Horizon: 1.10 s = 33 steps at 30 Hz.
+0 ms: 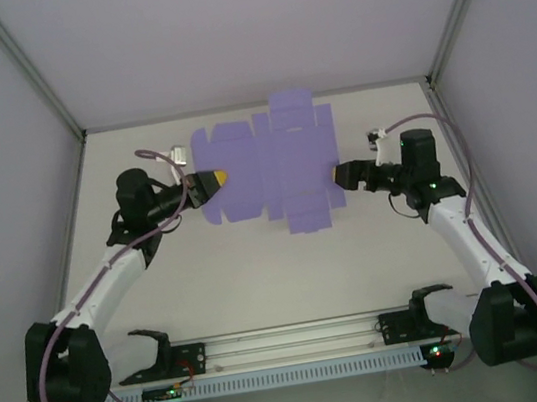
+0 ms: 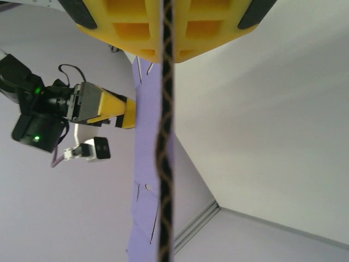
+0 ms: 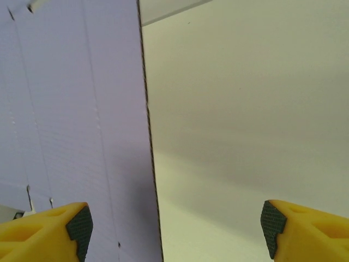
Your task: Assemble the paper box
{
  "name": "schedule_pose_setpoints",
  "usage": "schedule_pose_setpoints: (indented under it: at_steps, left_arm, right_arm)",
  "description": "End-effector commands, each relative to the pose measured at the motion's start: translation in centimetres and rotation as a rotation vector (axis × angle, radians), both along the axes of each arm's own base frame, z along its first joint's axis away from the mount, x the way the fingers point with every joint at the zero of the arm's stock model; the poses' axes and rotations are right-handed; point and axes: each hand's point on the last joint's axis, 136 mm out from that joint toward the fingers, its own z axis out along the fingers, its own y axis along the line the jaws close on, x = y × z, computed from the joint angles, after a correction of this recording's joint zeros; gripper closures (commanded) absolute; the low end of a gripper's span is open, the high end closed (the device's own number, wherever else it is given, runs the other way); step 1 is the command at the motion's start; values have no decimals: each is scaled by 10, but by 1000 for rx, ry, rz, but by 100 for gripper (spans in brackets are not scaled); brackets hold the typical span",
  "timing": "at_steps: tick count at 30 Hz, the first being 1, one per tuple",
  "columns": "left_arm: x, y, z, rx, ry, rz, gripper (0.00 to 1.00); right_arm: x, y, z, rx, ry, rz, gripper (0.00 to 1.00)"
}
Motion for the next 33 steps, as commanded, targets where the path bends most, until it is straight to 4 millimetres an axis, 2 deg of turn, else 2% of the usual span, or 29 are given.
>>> schedule_pose_setpoints:
  at_steps: [1, 5, 10, 16, 17, 20, 23, 26, 27, 28, 29, 30, 31, 33]
  left_arm:
    - [-6, 2, 19, -51, -29, -12, 100]
    - [-11, 1, 23, -76, -36, -31, 100]
    - [-14, 2, 20, -73, -33, -29, 100]
    - [-15, 4, 16, -80, -33, -19, 100]
    - [-15, 4, 15, -78, -32, -19, 100]
    - [-15, 5, 13, -75, -32, -10, 100]
    - [-12, 8, 8, -60, -21, 23, 100]
    - [-12, 10, 4, -53, -23, 32, 100]
    - [-12, 10, 0, -41, -15, 39, 91]
    - [-10, 13, -7, -13, 1, 62, 67]
    - [-7, 17, -16, 27, 23, 93, 38]
    - [-4, 22, -28, 78, 54, 136, 15]
    - [-1, 33, -45, 149, 96, 202, 0]
    - [1, 54, -72, 272, 160, 315, 1]
  right_arm:
    - [-17, 13, 2, 58, 11, 99, 22]
    - [-18, 22, 12, 110, -14, 157, 30]
    - [-16, 23, 18, 108, -34, 177, 50]
    - [-13, 33, 35, 149, -88, 252, 67]
    - [-13, 35, 35, 154, -89, 263, 74]
    - [-16, 38, 39, 167, -109, 295, 84]
    - [-16, 38, 42, 167, -116, 297, 100]
    - [-18, 40, 40, 165, -124, 314, 100]
    - [-16, 40, 40, 160, -124, 308, 100]
    - [-13, 39, 37, 146, -116, 288, 100]
    - [-11, 39, 34, 128, -108, 269, 100]
    - [-9, 37, 27, 97, -92, 252, 100]
    - [-5, 34, 19, 33, -90, 229, 100]
    - [-2, 31, -1, -87, -58, 200, 100]
